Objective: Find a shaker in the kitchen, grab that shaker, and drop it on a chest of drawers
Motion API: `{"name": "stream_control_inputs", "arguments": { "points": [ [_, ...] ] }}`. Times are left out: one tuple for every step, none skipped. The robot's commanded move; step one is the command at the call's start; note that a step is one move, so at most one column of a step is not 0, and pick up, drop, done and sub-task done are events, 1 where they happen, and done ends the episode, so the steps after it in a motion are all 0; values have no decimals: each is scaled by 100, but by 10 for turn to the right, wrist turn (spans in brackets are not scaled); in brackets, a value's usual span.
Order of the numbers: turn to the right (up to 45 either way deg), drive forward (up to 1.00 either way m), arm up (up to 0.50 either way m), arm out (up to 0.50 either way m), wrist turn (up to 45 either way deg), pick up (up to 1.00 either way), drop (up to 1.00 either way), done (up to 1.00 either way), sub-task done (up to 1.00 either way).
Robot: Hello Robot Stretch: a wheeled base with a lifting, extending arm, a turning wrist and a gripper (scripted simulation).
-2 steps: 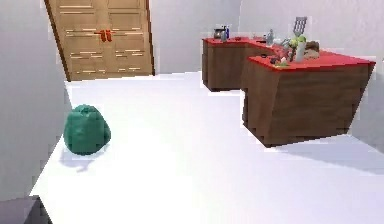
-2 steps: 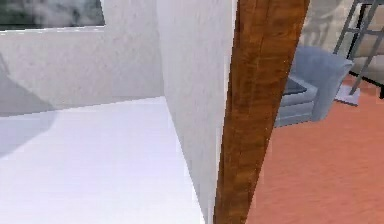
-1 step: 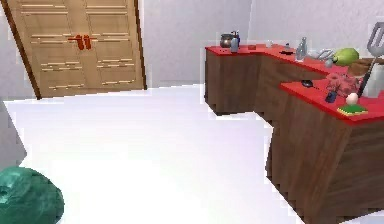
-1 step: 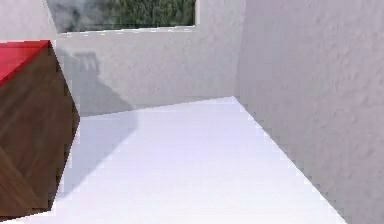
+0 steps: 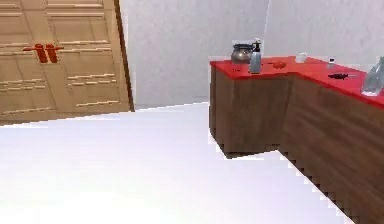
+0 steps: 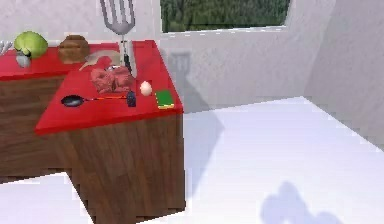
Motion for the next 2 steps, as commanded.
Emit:
{"name": "stream_control_inputs", "arguments": {
  "points": [
    [0, 65, 0, 0, 0, 0, 0, 0, 0],
    [150, 0, 0, 0, 0, 0, 0, 0, 0]
  ]
}}
